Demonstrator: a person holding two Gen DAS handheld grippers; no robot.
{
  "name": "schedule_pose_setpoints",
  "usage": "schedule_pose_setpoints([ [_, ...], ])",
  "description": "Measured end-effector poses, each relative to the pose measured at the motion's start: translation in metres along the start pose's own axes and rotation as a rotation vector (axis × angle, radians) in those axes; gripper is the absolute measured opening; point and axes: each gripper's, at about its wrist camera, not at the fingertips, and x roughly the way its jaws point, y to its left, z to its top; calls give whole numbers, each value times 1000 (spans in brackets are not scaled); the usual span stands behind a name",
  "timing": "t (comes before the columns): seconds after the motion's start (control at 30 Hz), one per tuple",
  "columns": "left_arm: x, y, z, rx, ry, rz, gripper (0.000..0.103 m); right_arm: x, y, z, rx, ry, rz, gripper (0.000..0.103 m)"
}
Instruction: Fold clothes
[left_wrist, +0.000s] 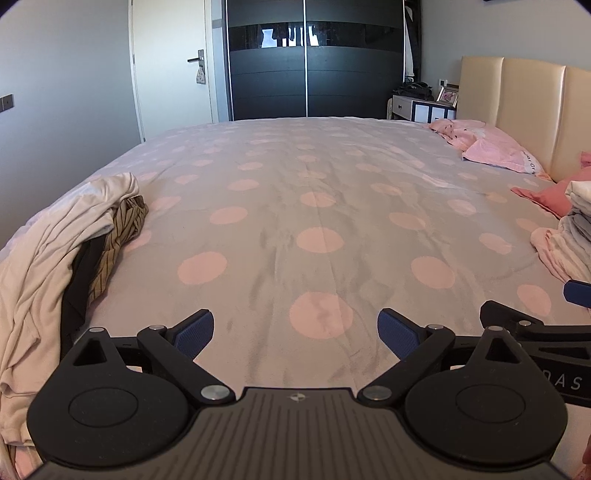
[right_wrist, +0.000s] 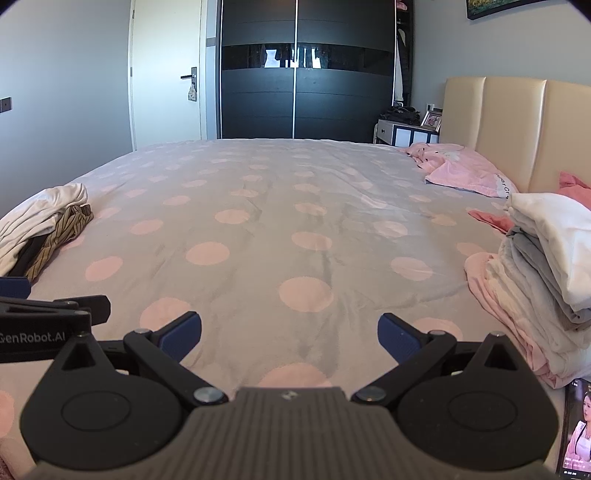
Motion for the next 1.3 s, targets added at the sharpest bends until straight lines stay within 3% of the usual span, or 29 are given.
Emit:
schedule_pose_setpoints([
  [0.93, -6, 4, -2, 5, 0, 2, 97, 0, 5, 2, -22, -1, -8, 102],
  [1.13, -6, 31, -2, -45, 0, 40, 97, -1, 11, 1, -43, -7, 4, 102],
  [1.3, -1, 63, 1, -46, 47, 62, 97, 1, 17, 0, -74, 3, 10, 102],
])
